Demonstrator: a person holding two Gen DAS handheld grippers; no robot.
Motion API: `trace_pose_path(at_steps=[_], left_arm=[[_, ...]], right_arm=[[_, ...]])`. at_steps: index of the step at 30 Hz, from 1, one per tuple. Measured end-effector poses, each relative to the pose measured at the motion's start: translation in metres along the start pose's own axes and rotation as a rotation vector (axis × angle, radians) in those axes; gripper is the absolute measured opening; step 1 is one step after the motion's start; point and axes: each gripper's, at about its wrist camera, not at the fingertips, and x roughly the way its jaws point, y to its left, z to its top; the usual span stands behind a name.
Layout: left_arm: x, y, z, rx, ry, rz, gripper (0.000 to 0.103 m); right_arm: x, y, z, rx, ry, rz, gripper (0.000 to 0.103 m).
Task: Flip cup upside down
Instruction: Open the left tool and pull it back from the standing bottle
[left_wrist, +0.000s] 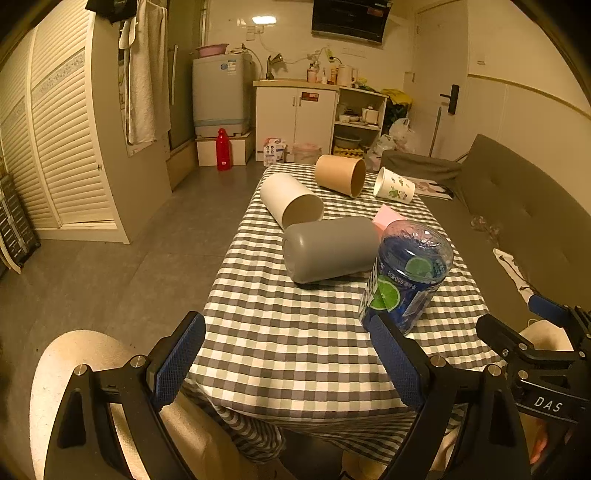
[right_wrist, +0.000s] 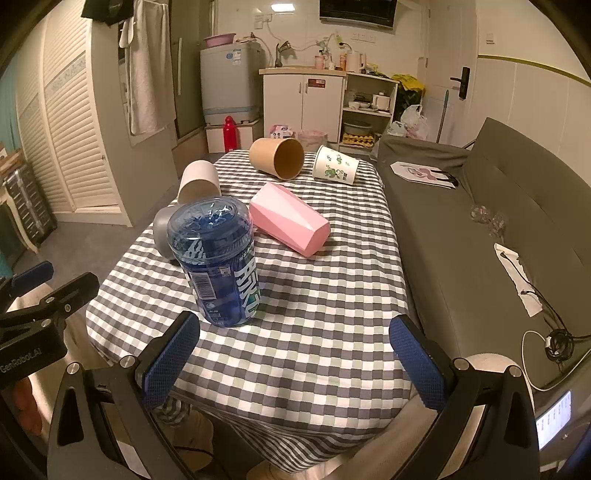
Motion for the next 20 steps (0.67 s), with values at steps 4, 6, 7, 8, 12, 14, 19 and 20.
trace_pose_path(at_steps=[4,6,7,8,12,14,19,20], left_arm=[[-0.0003,-0.0005,-0.0004,0.003,-0.001,-0.002,0.093],[-0.0005,-0.0012,-0.0005,0.006,-0.002,-0.002,0.093],[-0.0005,-0.0014,-0.0005,0.007,-0.003,-0.003,0.093],[-0.0005,-0.0015,-0.0006,0.007,-0.002,-0.003,0.093],[-0.0006,-0.0018,-0.0007,0.007,-0.001,-0.003,0.093],[-0.0009,-0.0020,-0.0009,0.008,-0.002,-0.002,0.093],[-0.0022,-0.0032,-0.0020,0.014,-0.016,-0.001,0.093],[-0.0020,-0.0037,-0.0020,0.016,-0.016,-0.004,0.094]], right_arm=[[0.0006,0.0006,0.0000,0.001,0.002,-0.001,0.103],[0.0006,0.0009,-0.0001,0.001,0.003,-0.001,0.103],[0.0006,0.0009,0.0000,0.001,0.003,-0.001,0.103],[0.0006,0.0009,-0.0001,0.001,0.004,-0.001,0.103],[0.0013,0.0020,-0.0007,-0.002,0.006,-0.002,0.103],[0.0014,0.0024,-0.0009,-0.003,0.005,-0.002,0.103],[0.0015,0.0029,-0.0010,-0.003,0.006,-0.002,0.103],[0.0015,0.0029,-0.0009,-0.002,0.005,-0.002,0.103]])
